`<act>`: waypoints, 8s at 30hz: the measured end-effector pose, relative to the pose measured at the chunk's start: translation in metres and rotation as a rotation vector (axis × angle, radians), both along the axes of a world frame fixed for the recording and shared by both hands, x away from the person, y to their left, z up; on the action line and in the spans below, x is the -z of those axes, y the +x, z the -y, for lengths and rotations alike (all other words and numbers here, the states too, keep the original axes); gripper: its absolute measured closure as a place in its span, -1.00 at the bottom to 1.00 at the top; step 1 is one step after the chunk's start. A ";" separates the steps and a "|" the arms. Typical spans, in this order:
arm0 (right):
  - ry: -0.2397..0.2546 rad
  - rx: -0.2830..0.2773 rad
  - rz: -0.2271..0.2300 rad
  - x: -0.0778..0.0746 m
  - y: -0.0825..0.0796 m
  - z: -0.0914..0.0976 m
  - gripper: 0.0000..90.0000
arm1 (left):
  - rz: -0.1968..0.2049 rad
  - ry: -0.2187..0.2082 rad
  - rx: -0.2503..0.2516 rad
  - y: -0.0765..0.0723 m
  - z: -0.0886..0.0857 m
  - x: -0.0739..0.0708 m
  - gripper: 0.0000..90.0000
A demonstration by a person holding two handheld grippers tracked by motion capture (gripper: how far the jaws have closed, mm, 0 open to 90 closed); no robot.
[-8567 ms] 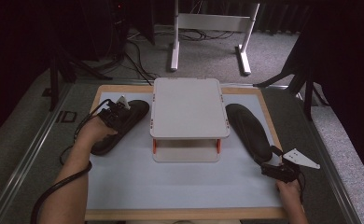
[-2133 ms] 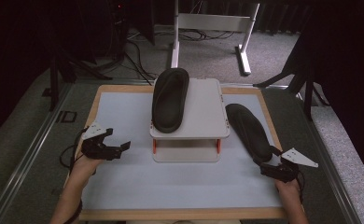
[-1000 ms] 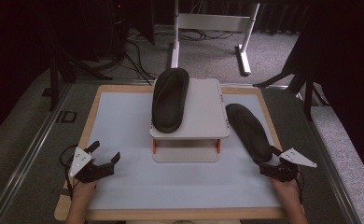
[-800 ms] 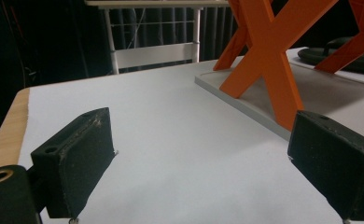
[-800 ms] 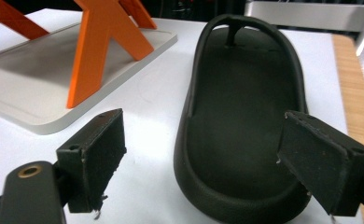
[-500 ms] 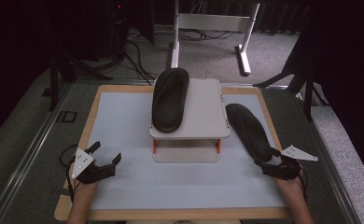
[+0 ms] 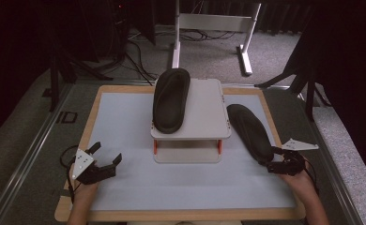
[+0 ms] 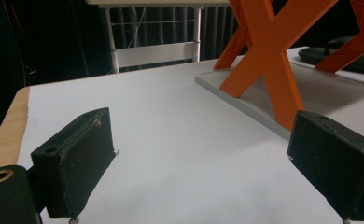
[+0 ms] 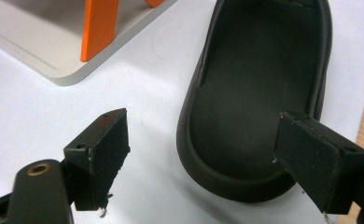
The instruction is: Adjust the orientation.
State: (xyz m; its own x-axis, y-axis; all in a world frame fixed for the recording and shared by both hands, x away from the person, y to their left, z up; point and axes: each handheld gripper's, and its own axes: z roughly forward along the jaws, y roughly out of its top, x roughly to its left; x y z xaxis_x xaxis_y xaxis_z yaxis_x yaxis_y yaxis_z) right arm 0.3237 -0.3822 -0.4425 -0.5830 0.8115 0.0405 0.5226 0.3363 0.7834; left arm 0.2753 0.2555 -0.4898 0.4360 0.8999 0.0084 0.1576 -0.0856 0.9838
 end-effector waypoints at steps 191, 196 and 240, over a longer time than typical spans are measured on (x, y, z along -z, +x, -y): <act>-0.432 -0.164 -0.415 -0.206 0.136 -0.226 0.74 | -0.001 -0.002 0.034 0.000 0.000 0.000 -0.84; -0.458 -0.171 -0.407 -0.205 0.132 -0.234 0.72 | -0.001 -0.001 0.034 0.000 0.000 0.000 -0.83; -0.274 -0.074 -0.300 -0.174 0.100 -0.117 0.98 | -0.004 -0.004 0.032 0.000 0.000 0.000 -0.84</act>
State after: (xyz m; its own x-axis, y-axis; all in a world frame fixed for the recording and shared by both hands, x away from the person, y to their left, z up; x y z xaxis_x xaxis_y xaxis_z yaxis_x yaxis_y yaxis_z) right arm 0.4242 -0.2657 -0.2686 -0.6351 0.7724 0.0053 0.6807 0.5565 0.4764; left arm 0.2754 0.2558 -0.4898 0.4642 0.8857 0.0034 0.1587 -0.0870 0.9835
